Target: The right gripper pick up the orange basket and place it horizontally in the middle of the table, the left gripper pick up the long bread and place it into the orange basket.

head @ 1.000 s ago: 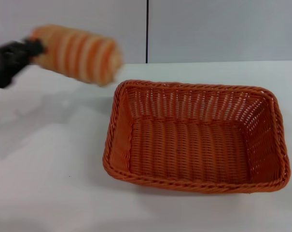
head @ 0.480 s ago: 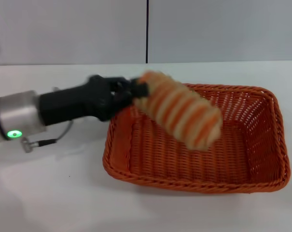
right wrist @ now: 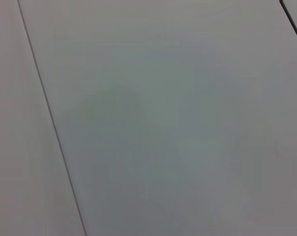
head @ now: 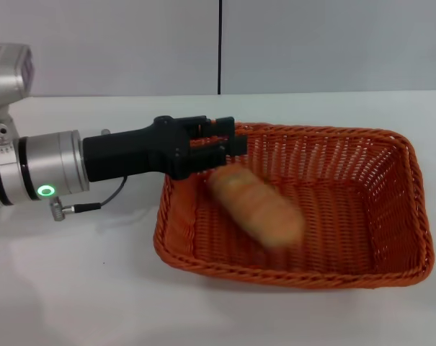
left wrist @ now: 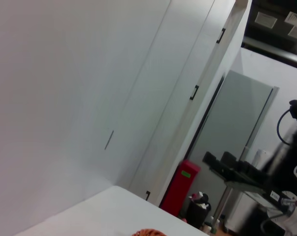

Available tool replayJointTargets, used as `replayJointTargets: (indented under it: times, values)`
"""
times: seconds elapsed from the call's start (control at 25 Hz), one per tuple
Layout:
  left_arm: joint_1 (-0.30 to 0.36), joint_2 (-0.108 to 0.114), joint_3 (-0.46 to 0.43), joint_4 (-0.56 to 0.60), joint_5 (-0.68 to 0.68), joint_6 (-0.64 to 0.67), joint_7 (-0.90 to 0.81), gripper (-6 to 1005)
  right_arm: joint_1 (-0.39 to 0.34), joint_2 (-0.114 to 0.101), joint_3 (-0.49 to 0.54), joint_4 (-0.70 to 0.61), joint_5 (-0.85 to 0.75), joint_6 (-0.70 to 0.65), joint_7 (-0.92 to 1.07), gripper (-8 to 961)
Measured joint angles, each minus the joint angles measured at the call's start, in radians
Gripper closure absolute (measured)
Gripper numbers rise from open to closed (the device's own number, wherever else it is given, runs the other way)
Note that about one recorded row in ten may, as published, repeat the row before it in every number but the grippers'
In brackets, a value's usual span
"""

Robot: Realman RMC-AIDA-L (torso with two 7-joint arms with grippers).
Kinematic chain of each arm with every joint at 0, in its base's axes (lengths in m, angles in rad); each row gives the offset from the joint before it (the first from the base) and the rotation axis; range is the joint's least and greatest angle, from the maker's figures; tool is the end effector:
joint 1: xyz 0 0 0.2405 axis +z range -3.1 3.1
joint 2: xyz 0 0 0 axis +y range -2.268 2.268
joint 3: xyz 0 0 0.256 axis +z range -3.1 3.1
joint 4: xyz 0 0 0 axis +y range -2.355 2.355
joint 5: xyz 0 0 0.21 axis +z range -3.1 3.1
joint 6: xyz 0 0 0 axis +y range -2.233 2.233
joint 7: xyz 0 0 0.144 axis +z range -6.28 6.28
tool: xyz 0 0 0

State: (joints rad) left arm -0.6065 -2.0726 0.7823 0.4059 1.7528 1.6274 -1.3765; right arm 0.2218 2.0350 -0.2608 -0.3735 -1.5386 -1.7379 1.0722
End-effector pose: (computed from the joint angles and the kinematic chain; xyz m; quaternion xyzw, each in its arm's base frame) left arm -0.2221 0.3240 -0.0295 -0.8979 -0.2459 -0.3632 0.0378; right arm 0.3531 0.2393 0.0787 -0.7212 0.2640 0.4842 0.4192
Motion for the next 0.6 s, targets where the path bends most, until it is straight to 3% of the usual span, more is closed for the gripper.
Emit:
replayJointTargets:
  times: [0.32, 0.52, 0.6]
  values:
    - [0.048, 0.008, 0.0, 0.038, -0.075, 0.003, 0.013, 517, 0.004, -0.002, 0.0, 0.004, 0.0, -0.001, 0.0, 360]
    - [0.111, 0.012, -0.021, 0.062, -0.199, 0.004, 0.069, 223, 0.003, 0.0, 0.002, 0.004, 0.006, -0.003, 0.0, 360]
    - [0.14, 0.012, -0.042, 0.064, -0.251, 0.01, 0.111, 201, -0.001, 0.002, 0.011, 0.004, 0.019, -0.007, 0.0, 360]
